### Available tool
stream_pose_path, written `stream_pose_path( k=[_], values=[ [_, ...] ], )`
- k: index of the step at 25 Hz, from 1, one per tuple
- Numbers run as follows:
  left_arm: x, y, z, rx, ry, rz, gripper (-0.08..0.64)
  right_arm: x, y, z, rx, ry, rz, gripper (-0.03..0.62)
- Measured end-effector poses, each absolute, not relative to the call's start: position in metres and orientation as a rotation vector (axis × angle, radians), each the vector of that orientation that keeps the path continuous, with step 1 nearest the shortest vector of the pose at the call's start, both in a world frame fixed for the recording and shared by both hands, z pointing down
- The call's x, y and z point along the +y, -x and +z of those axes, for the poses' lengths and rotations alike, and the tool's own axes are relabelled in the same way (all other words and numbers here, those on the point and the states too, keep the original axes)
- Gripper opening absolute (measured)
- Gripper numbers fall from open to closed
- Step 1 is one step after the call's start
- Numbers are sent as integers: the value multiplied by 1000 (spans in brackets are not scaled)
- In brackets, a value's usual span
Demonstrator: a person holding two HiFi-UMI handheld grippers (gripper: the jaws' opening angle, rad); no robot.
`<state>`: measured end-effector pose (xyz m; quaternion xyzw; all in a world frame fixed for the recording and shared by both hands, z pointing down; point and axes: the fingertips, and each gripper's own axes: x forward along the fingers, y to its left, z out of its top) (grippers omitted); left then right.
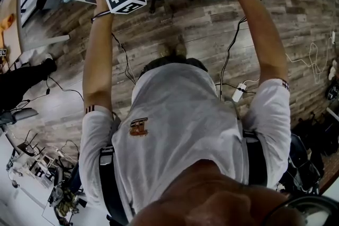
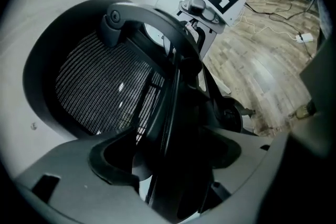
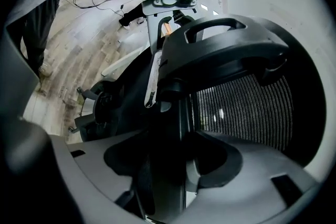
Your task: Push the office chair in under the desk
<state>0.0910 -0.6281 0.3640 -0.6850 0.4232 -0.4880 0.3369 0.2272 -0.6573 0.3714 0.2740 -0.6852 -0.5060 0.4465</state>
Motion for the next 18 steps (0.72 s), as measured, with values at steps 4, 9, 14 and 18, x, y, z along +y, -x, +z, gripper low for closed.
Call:
stream_pose_path(
  k=[4,9,14,18],
  values=[
    [-614,-106,355,1095,1844,-1212,364,-645,-234,363,-1738,-702,-1232,250],
    [-585,-112,350,1117,1961,-1122,362,-617,-242,351,-1801,-764,-1181,250],
    [-545,-129,325,1176,2215,-850,362,-576,-246,322,-2046,-898,-1007,250],
    [-516,-142,292,1198,2413,-538,361,-538,-234,298,-2387,-964,-752,249]
  ],
)
